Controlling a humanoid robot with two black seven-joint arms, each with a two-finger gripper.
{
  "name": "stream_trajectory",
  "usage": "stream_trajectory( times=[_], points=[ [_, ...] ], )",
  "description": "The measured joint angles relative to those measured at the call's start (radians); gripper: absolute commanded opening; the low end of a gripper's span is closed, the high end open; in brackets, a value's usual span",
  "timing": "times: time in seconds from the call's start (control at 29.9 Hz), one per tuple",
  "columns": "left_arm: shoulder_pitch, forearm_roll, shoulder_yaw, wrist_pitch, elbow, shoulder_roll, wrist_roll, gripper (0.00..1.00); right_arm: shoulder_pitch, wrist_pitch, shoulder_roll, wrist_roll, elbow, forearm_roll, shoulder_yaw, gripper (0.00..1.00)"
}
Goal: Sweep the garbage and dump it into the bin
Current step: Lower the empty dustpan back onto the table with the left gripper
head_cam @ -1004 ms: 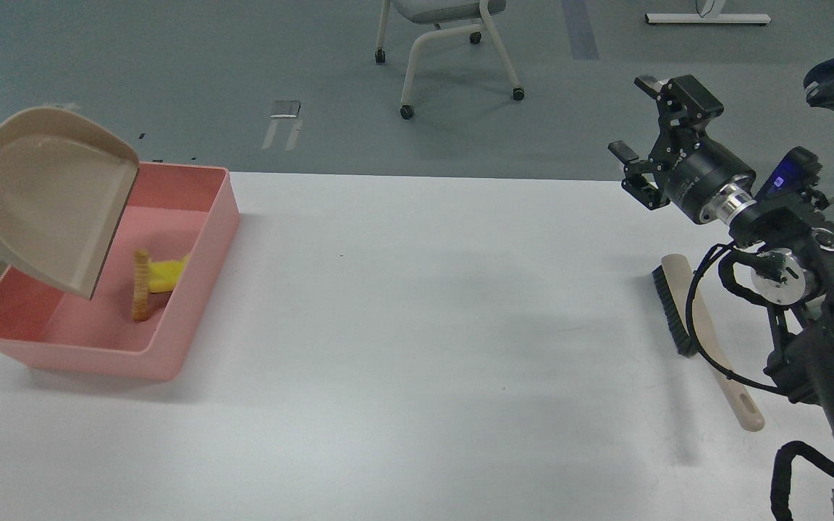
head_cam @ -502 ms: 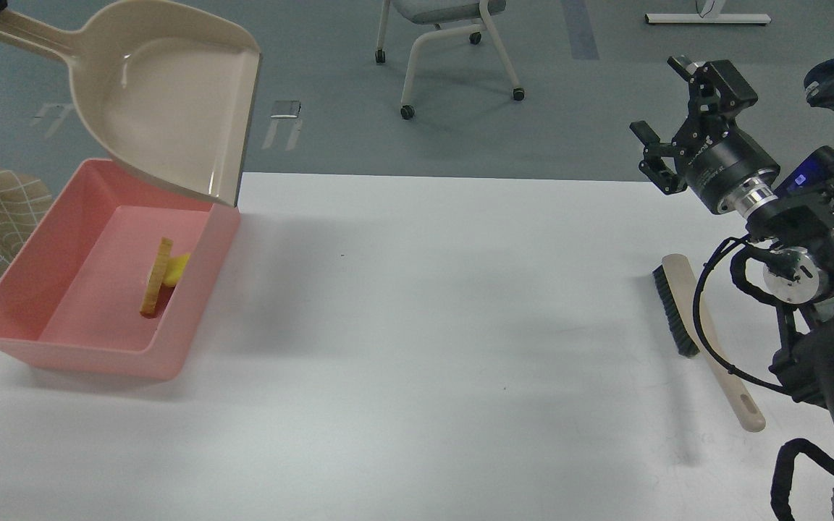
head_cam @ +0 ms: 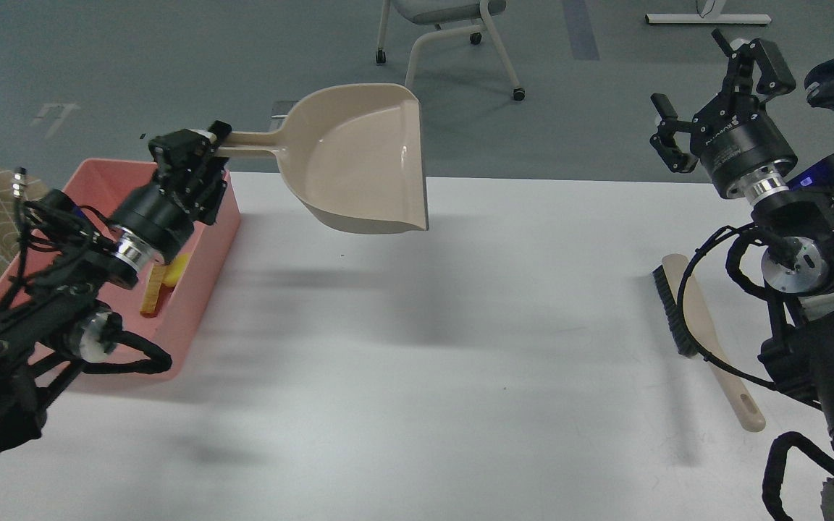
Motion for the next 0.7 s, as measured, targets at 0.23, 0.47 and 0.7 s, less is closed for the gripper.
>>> stream_trajectory(
  times=[0.23, 0.47, 0.7],
  points=[
    [0.003, 0.011, 0.093, 0.052, 0.061, -0.179, 0.0, 0.14, 0.002, -0.002, 0.0, 0.003, 0.005, 0.001, 0.0, 1.0],
    [-0.004, 0.013, 0.171, 0.074, 0.243, -0.338, 0.0, 0.16, 0.003, 0.001, -0.006, 0.003, 0.008, 0.001, 0.0, 1.0],
    [-0.017, 0.011, 0.18, 0.12, 0.328, -0.425, 0.0, 0.77, 0.003, 0.005, -0.006, 0.003, 0.012, 0.001, 0.0, 1.0]
  ],
)
